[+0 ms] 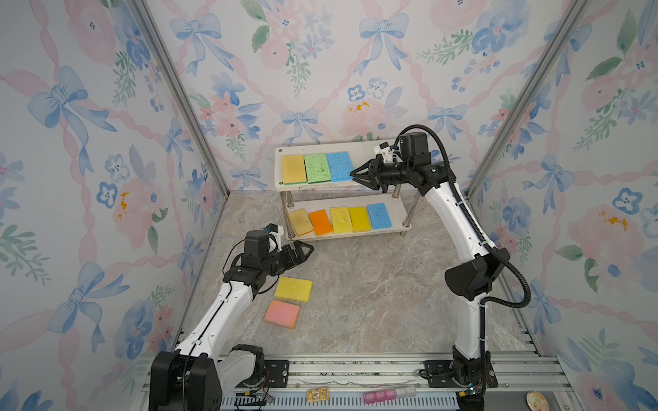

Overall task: Place and organize the cleaning sponges onto the shelf
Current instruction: 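Lower the blue sponge beside the green sponge and open the right gripper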

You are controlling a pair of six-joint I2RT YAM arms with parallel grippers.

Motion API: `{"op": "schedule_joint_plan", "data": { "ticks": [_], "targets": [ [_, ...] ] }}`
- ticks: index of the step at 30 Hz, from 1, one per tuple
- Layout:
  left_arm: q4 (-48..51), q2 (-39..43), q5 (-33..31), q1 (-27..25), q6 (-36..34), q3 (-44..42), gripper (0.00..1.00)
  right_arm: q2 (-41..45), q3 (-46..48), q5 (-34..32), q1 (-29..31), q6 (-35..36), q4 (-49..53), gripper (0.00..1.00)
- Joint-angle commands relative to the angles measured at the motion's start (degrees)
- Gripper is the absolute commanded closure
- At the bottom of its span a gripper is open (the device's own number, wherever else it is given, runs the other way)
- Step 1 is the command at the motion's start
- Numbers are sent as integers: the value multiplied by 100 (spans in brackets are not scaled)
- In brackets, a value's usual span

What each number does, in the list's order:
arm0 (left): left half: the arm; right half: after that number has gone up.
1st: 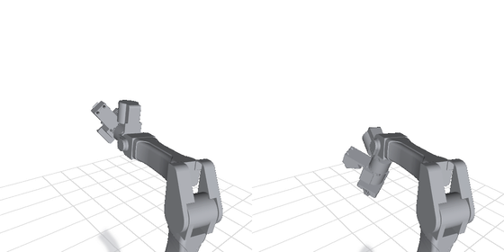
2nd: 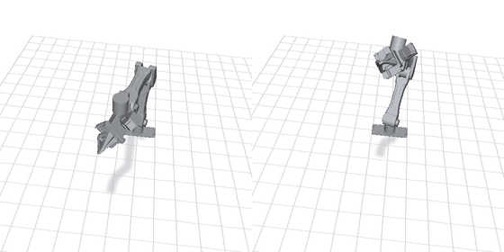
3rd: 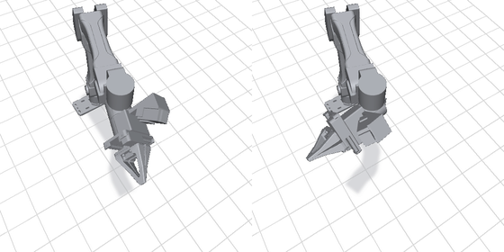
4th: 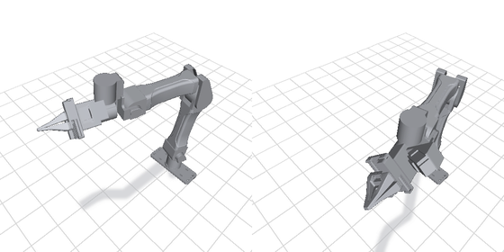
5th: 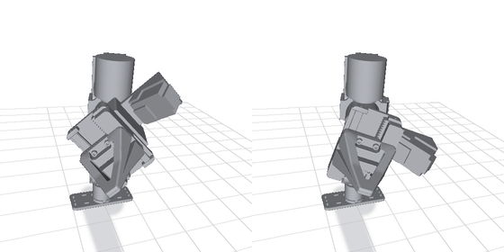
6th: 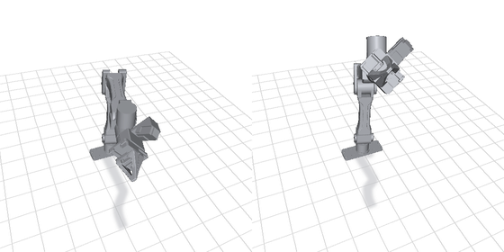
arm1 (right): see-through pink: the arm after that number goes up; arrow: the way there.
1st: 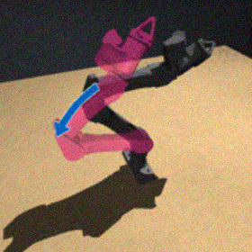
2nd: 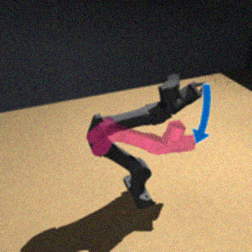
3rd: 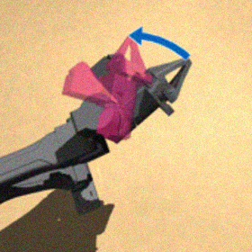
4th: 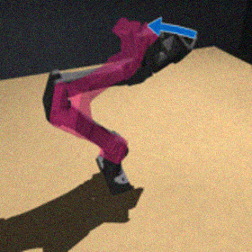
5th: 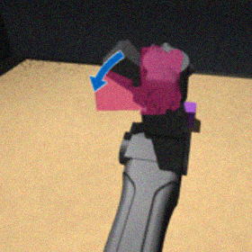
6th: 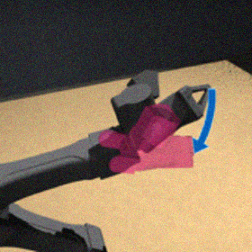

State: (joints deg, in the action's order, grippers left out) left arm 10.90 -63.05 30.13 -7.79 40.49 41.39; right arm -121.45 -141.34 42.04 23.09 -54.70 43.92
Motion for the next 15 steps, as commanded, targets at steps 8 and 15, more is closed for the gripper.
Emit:
{"op": "schedule_joint_plan", "data": {
  "ticks": [8, 15],
  "targets": [
    [117, 176, 166, 50, -56, -25, 2, 203, -29, -254, -16, 383, 543, 56],
    [137, 237, 77, 49, -1, 13, 2, 402, -17, -585, -16, 646, 1005, 48]
  ]
}}
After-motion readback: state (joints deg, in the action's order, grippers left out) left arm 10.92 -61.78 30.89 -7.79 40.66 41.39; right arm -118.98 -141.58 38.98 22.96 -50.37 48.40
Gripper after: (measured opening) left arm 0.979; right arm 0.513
